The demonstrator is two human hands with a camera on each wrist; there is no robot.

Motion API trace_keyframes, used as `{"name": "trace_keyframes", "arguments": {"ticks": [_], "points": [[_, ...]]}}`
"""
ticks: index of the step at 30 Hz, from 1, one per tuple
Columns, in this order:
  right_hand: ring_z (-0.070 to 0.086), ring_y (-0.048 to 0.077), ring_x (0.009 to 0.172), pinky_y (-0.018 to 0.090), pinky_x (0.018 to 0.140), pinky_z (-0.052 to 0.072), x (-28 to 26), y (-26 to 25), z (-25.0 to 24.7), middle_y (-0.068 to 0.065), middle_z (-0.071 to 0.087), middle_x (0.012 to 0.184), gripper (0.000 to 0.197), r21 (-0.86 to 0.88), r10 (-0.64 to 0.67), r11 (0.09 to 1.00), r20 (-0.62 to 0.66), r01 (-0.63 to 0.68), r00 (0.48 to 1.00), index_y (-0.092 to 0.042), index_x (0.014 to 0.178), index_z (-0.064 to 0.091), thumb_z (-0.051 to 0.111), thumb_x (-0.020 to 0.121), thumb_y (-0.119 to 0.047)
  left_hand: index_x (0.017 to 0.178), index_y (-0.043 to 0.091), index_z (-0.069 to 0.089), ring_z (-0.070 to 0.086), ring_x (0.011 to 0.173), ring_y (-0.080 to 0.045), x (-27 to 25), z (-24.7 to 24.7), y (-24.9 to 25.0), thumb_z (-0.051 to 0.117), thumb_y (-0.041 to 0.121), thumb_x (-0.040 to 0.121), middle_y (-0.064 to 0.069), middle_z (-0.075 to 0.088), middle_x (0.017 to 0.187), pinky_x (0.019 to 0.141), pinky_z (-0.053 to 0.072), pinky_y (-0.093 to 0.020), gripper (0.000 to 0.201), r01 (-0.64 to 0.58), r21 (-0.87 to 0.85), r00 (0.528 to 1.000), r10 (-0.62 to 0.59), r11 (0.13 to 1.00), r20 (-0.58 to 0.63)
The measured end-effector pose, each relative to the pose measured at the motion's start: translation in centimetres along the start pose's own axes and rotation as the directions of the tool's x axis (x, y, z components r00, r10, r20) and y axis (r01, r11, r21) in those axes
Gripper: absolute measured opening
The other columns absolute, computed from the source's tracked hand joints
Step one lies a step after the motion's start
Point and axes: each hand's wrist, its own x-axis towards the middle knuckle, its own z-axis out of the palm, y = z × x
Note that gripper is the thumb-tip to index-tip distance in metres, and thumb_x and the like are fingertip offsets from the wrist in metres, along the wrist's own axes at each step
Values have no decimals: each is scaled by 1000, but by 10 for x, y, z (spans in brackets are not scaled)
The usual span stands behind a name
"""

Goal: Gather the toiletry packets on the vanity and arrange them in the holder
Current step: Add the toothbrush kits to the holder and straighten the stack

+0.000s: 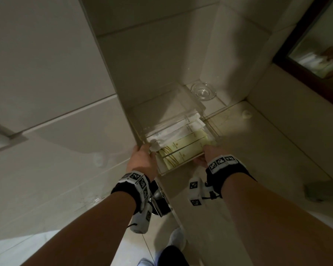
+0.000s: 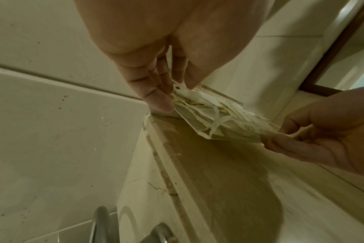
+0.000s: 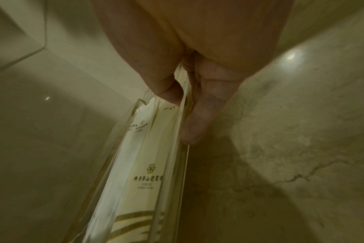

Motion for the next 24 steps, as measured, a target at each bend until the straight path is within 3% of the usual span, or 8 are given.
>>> {"name": "trace_keyframes", "arguments": {"ticks": [3,8,13,20,22,24], "points": [[66,27,87,30,62,59,0,4,0,19,59,126,15,36,-65,997,0,65,998,-7,111,48,52,97,-9,140,29,49,60,111,-28,-1,2,-1,39,28,101,-6,41,140,101,44,-32,40,-35,18,999,34,999,17],[65,26,86,28,61,60,-10,0,1,22,57,132,42,14,-86,996,5,86,996,2,138,45,51,98,-7,138,31,48,61,101,-26,2,8,-9,32,28,101,-3,42,126,97,48,-32,40,-105,78,994,103,991,37],[65,26,82,27,59,59,-13,0,4,24,58,130,42,-1,-121,993,-32,121,992,3,137,45,53,97,-7,141,30,43,58,99,-24,3,10,-15,31,28,101,0,39,124,91,44,-27,42,-132,105,991,128,986,42],[65,24,79,25,55,58,-14,-2,7,24,58,129,41,55,-92,994,-27,93,995,4,137,46,52,97,-5,150,28,29,56,117,-27,2,9,-13,27,35,102,-2,32,144,105,46,-41,49,-72,108,995,63,992,81],[67,26,82,29,61,61,-11,-7,11,23,61,124,39,52,-76,996,-21,77,997,5,134,49,53,96,-5,149,33,24,58,110,-28,2,10,-11,26,42,100,-2,32,140,99,49,-44,50,-67,109,992,54,992,114],[70,34,86,41,72,62,-8,-12,17,23,68,111,32,75,-21,997,-51,24,999,6,122,59,55,92,-6,145,41,19,60,104,-29,1,10,-8,25,49,97,-3,34,137,96,50,-46,49,-74,99,988,59,992,143]]}}
